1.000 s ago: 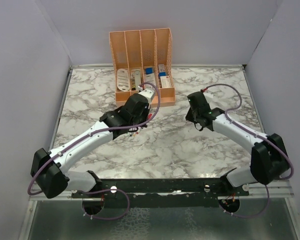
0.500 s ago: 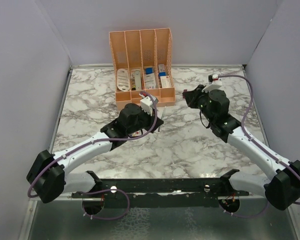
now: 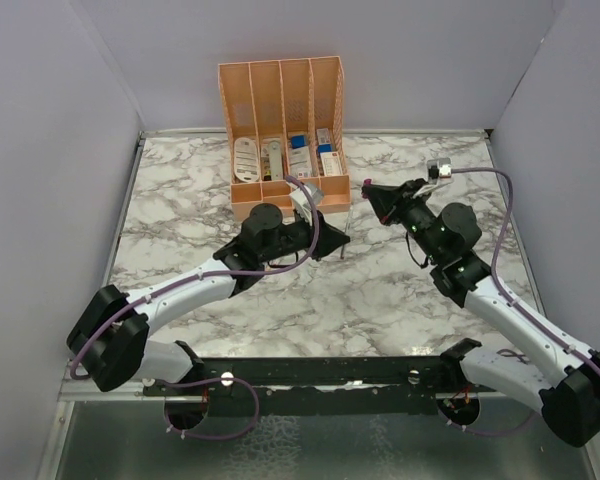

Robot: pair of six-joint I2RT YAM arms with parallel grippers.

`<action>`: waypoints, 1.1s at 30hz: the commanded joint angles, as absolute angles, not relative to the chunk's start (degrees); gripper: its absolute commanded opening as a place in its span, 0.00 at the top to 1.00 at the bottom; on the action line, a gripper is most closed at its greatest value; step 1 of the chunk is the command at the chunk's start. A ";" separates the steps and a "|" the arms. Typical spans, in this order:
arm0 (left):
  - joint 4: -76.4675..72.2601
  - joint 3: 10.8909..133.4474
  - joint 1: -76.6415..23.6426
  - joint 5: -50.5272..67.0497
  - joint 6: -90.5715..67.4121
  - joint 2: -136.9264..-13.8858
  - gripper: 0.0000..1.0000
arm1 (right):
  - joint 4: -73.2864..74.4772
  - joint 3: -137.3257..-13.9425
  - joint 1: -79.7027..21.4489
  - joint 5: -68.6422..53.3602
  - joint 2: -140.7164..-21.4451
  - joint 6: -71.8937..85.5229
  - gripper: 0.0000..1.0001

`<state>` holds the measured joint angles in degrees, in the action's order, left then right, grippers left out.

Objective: Insert the pens into the pen caps

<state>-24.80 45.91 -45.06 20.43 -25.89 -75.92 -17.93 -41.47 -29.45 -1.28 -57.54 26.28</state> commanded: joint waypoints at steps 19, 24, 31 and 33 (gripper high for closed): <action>-30.85 47.38 -44.96 24.79 -29.39 -77.67 1.00 | -34.23 -36.78 -29.44 -8.39 -56.68 32.30 0.99; -30.87 48.00 -44.82 24.92 -29.20 -78.00 1.00 | -32.74 -36.59 -29.47 -9.18 -56.98 32.12 0.99; -30.85 48.56 -44.47 24.96 -29.16 -78.63 1.00 | -30.75 -36.56 -29.46 -9.53 -56.56 31.35 0.99; -30.85 48.61 -44.37 24.85 -29.19 -78.69 1.00 | -30.16 -36.62 -29.45 -9.66 -56.59 31.13 0.99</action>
